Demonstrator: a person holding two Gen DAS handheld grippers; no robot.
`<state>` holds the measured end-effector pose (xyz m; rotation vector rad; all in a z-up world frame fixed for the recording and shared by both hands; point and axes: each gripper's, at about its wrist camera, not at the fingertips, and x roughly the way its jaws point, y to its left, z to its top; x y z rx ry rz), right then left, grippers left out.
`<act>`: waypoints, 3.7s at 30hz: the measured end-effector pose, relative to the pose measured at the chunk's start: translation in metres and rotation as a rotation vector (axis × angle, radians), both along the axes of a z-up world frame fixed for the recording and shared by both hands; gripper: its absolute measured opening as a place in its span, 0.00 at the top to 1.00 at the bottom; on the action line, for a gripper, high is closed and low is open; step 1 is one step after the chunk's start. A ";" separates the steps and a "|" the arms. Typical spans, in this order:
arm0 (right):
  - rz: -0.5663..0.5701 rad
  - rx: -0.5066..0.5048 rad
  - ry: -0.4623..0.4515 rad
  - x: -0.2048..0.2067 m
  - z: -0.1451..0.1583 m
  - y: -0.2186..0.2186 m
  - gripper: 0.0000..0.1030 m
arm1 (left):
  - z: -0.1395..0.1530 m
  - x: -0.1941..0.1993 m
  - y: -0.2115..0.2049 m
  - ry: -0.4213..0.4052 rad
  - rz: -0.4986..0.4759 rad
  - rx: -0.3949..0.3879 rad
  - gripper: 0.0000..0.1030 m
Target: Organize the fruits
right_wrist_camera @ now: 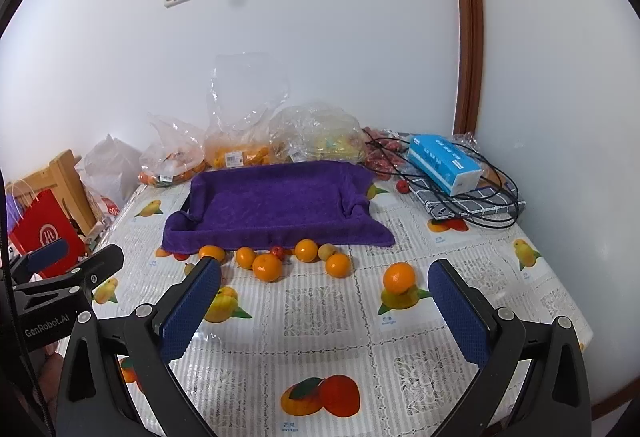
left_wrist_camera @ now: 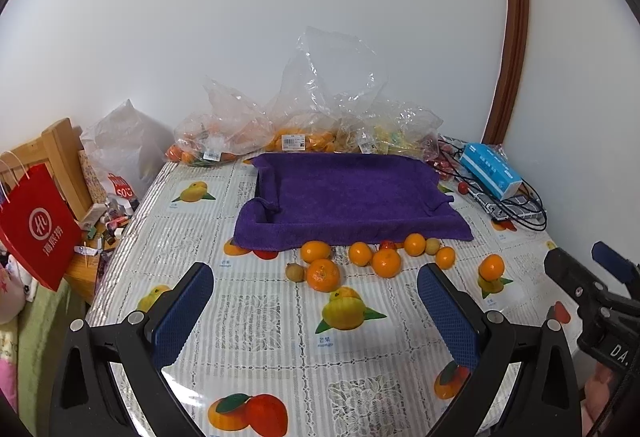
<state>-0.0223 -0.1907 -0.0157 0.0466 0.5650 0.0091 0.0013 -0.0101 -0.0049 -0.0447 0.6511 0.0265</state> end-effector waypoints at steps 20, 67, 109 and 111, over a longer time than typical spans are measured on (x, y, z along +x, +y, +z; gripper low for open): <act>0.026 -0.066 0.040 0.019 -0.005 0.007 0.01 | -0.003 0.014 0.005 -0.008 0.031 0.037 0.01; -0.077 0.072 0.285 0.138 -0.151 -0.086 0.49 | -0.131 0.123 0.036 0.237 0.008 -0.043 0.10; -0.042 0.085 0.247 0.140 -0.156 -0.076 0.57 | -0.150 0.141 0.045 0.223 -0.026 -0.023 0.57; -0.032 0.093 0.245 0.139 -0.156 -0.074 0.57 | -0.149 0.143 0.042 0.220 -0.043 -0.021 0.69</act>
